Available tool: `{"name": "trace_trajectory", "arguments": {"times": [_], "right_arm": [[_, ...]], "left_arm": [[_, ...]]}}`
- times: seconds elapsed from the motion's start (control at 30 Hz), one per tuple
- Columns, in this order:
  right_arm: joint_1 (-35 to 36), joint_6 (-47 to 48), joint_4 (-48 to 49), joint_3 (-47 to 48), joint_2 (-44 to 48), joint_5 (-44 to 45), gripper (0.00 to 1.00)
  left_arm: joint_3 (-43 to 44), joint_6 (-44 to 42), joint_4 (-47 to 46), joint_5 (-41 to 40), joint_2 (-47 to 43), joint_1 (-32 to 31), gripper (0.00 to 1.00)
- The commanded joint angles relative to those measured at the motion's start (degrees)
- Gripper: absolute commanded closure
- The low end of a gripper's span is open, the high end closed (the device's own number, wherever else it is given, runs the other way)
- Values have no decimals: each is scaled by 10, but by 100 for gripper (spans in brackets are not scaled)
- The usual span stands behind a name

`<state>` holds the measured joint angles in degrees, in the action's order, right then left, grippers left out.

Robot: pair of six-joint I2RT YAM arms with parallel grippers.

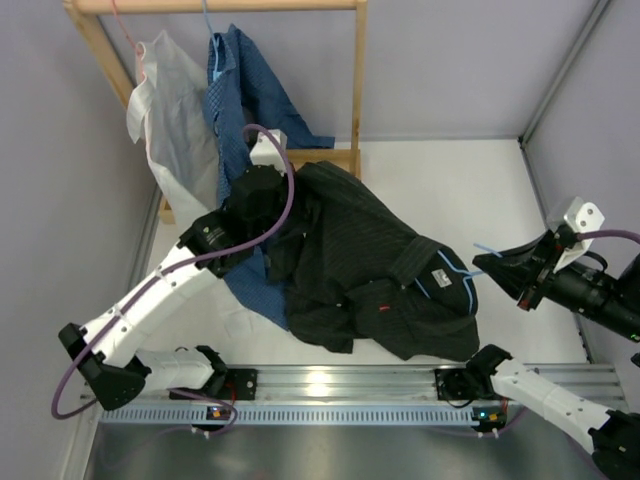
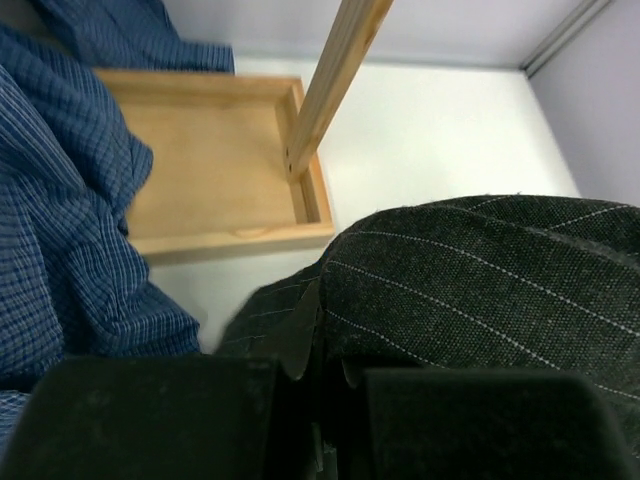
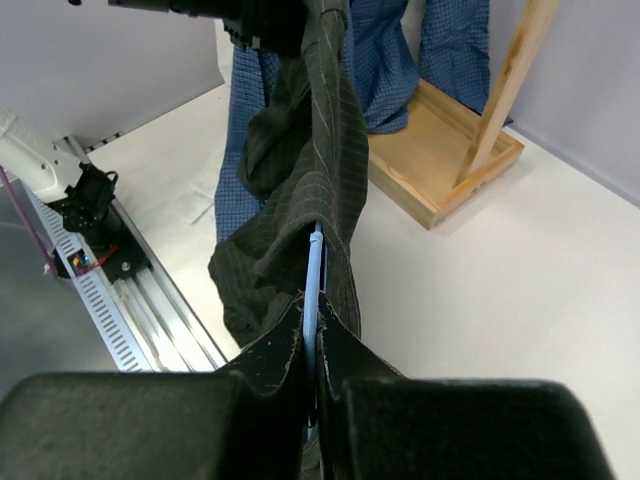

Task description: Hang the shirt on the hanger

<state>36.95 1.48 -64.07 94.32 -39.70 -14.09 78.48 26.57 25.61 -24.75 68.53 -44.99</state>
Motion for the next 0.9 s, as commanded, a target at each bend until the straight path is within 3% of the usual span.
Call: {"name": "trace_trajectory", "arguments": {"times": [0.0, 0.33, 0.37, 0.4, 0.5, 0.7, 0.87], "right_arm": [[0, -10, 25, 30, 4, 30, 100], [0, -38, 106, 30, -28, 13, 100], [0, -39, 111, 30, -29, 2, 100], [0, -39, 111, 33, -40, -7, 100], [0, -38, 101, 52, -69, -6, 100], [0, -23, 45, 82, -123, 96, 100], [1, -20, 45, 76, -136, 40, 100]], "left_arm": [[-2, 45, 25, 43, 10, 25, 100], [22, 39, 41, 78, 31, 47, 99], [21, 39, 44, 79, 34, 58, 90], [19, 35, 46, 83, 34, 61, 58], [21, -3, 35, 130, 22, 64, 8], [8, -74, -26, 239, -83, 63, 4], [20, -150, -89, 488, -124, 62, 4]]}}
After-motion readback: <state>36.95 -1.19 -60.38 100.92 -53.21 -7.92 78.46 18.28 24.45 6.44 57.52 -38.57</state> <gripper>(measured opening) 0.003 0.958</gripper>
